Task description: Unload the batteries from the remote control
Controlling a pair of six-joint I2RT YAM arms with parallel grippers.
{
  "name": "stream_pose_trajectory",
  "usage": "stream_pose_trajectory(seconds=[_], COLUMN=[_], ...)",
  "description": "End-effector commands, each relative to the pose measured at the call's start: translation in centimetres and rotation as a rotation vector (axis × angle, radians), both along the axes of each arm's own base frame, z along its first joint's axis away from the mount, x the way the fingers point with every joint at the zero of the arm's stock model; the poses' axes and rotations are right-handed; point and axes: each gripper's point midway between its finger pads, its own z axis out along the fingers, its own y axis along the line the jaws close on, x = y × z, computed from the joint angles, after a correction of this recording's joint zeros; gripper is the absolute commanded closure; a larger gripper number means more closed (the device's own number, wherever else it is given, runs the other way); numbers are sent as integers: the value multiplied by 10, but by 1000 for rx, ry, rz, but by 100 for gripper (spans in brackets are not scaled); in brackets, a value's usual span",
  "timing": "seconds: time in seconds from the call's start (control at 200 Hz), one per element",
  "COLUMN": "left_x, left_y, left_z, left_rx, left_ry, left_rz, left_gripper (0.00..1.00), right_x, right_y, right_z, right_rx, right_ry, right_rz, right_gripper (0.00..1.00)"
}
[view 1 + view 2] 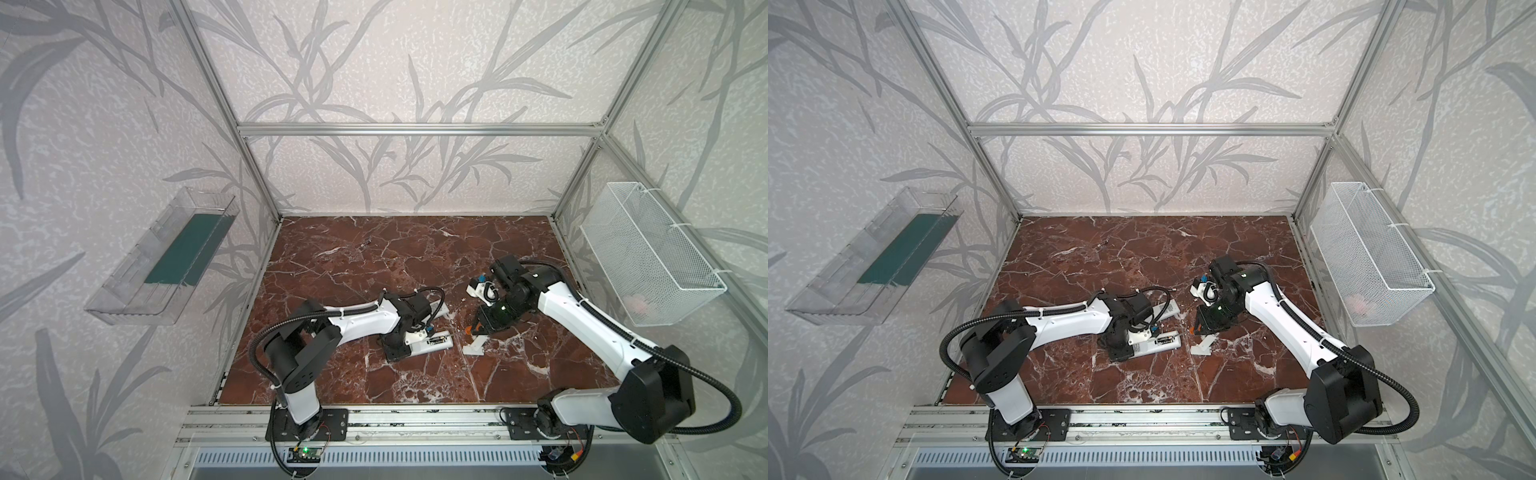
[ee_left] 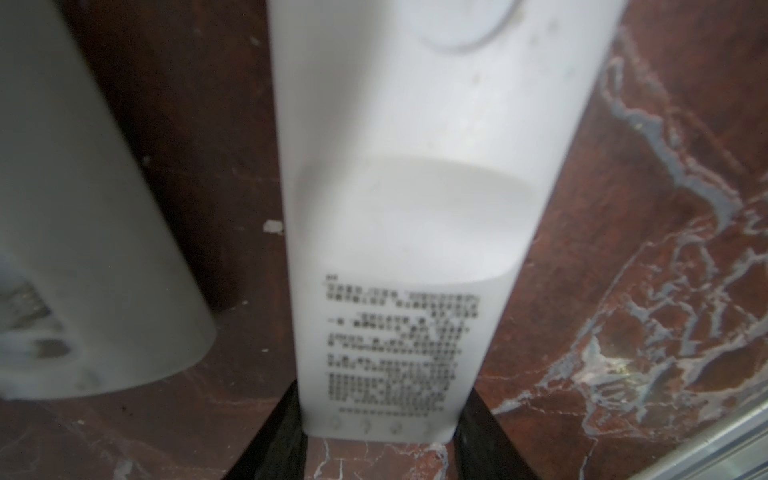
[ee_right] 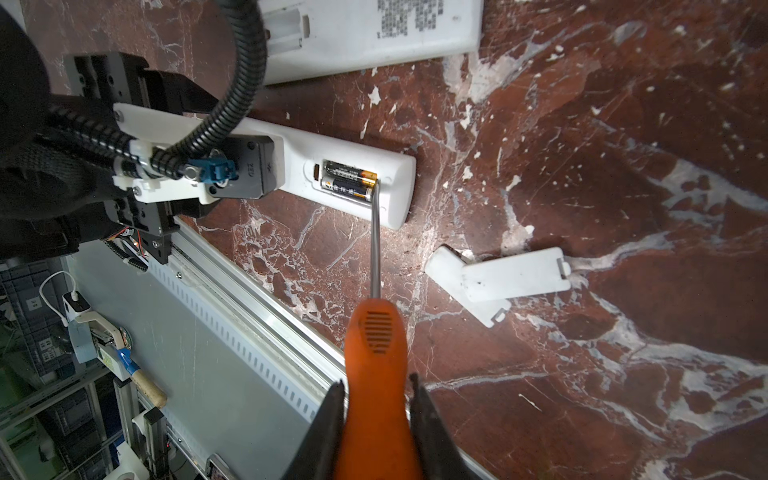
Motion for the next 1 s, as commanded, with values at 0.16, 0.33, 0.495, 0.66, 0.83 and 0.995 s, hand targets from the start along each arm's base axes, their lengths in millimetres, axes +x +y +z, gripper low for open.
stream_pose_trajectory(seconds=[0.16, 0.33, 0.495, 0.66, 0.83, 0.995], left_x=[-12, -11, -13, -13, -13, -14], left_y=[7, 7, 8, 8, 9, 9], left_z=[-5, -4, -5, -5, -5, -5], left_rx=[39, 43, 46, 52, 58, 61], left_ry=[45, 41, 44, 41, 38, 37], left_rz=[-48, -48, -51, -55, -56, -59], left_gripper=[71, 71, 71, 72, 72, 72], right_x=[-2, -1, -16, -18, -19, -13], right_y=[-6, -6, -1, 1, 3, 1], right_z=[7, 28, 28, 25, 17, 12], right_rx=[-225, -223, -147, -136, -137, -161], right_ry=[-53, -200, -247, -239, -209, -217], right_rz=[204, 360, 487, 502, 507, 498], right_gripper=[100, 100, 100, 100, 100, 100])
